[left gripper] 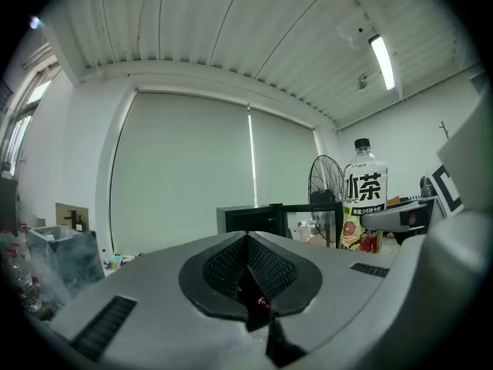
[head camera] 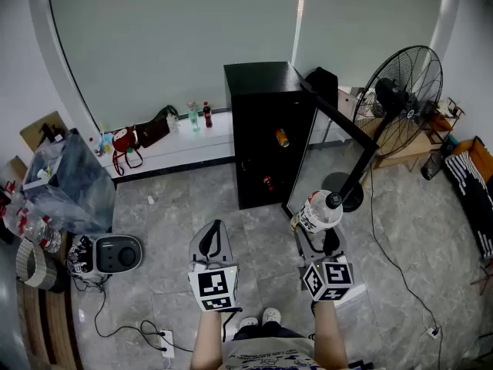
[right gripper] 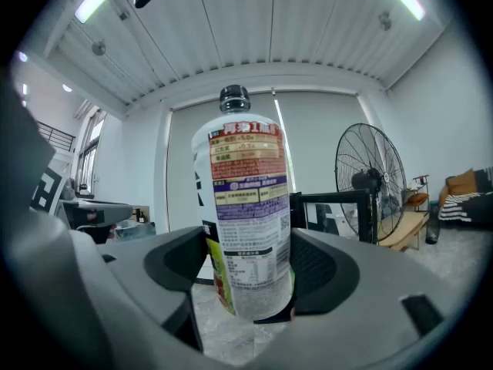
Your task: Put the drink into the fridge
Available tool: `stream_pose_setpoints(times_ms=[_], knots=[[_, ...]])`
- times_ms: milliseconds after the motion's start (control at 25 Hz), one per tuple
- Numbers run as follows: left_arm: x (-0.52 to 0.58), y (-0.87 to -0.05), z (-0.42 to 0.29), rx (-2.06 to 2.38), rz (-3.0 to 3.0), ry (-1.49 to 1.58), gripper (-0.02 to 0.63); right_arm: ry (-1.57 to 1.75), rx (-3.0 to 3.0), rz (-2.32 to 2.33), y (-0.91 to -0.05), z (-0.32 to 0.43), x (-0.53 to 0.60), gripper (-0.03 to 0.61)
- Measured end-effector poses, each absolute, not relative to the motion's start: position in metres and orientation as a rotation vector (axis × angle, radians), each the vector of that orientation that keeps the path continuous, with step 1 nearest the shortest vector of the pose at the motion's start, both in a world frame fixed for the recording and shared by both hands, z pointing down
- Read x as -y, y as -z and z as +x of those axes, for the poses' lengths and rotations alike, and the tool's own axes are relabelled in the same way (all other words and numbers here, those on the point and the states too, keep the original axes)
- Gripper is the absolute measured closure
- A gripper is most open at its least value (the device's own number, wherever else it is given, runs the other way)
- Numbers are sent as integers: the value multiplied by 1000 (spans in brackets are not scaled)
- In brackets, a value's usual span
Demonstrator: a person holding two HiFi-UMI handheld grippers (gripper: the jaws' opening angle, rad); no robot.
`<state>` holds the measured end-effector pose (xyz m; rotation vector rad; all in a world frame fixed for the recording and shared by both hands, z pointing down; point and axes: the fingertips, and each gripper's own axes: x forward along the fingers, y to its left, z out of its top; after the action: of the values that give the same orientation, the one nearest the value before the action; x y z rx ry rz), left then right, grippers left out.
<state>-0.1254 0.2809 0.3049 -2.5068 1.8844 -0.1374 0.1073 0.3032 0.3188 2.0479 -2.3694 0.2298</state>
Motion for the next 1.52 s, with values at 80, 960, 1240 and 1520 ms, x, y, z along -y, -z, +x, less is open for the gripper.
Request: stream_pose_setpoints(times_ms=[80,960,1240,1520], knots=[[-280,-305,-125,-1886,-2505,136,609,-230,2368,2048,-320,108,-303,244],[-243,-309,-90,-1960,-2435,129,609,-253,2476,1984,-326,143,-253,242],[-237,-318,-76,-2009,-2412,154,609,-244,2502,1903,-335,153,-241,242],[-219,-327,-67,-2025,-2409,182,609,-276,2505,1886,-343,161,-222,242]])
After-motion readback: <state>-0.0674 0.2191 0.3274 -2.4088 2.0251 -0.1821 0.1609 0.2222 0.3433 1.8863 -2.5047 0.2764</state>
